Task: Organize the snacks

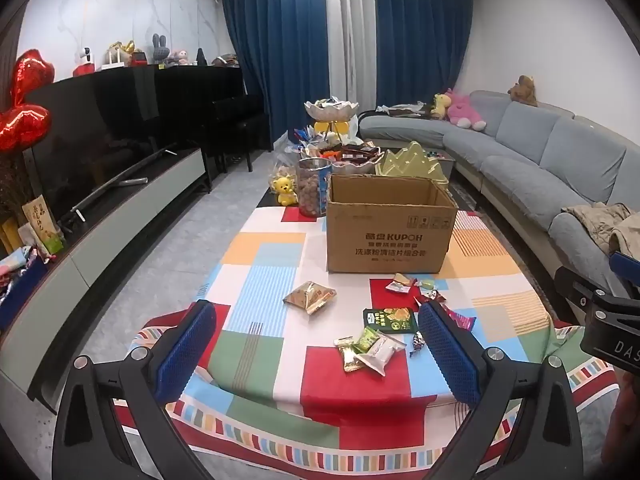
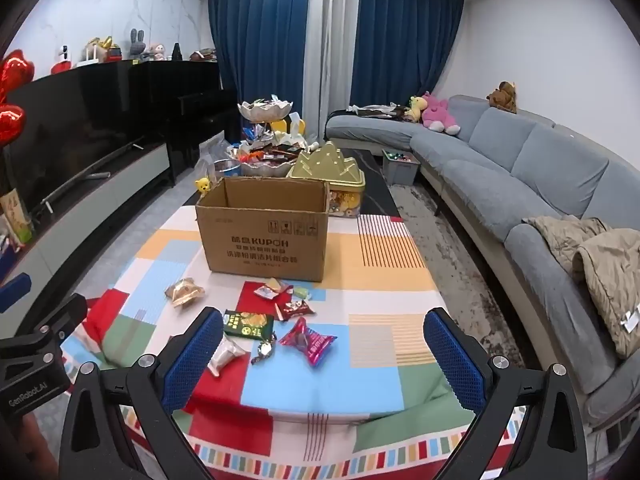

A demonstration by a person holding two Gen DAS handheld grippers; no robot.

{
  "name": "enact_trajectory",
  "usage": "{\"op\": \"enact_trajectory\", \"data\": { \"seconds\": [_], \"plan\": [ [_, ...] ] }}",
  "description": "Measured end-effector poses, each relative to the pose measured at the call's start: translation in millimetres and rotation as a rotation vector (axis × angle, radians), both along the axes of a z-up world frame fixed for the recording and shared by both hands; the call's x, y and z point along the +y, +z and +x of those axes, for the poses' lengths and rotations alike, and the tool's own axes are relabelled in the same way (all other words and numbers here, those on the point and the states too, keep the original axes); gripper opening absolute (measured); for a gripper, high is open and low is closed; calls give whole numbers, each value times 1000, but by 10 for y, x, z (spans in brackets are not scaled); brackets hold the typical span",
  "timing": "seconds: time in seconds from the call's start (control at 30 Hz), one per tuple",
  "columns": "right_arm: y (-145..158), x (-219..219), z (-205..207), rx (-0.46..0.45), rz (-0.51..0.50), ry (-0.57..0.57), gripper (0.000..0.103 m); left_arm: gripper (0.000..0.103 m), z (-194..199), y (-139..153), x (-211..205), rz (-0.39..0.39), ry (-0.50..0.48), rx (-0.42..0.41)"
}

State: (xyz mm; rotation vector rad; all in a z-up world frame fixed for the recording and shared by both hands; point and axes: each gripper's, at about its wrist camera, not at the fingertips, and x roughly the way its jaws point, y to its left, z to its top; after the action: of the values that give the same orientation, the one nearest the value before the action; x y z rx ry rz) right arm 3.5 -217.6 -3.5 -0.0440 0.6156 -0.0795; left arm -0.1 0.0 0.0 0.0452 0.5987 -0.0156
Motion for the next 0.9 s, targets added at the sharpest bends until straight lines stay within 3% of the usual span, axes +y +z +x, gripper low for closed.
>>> {"op": "enact_trajectory", "data": {
  "seconds": [0.9],
  "plan": [
    [81,-32,-64,-20,8,-5,102,103,16,-21,-75,-1,-3,-11]
  ]
}}
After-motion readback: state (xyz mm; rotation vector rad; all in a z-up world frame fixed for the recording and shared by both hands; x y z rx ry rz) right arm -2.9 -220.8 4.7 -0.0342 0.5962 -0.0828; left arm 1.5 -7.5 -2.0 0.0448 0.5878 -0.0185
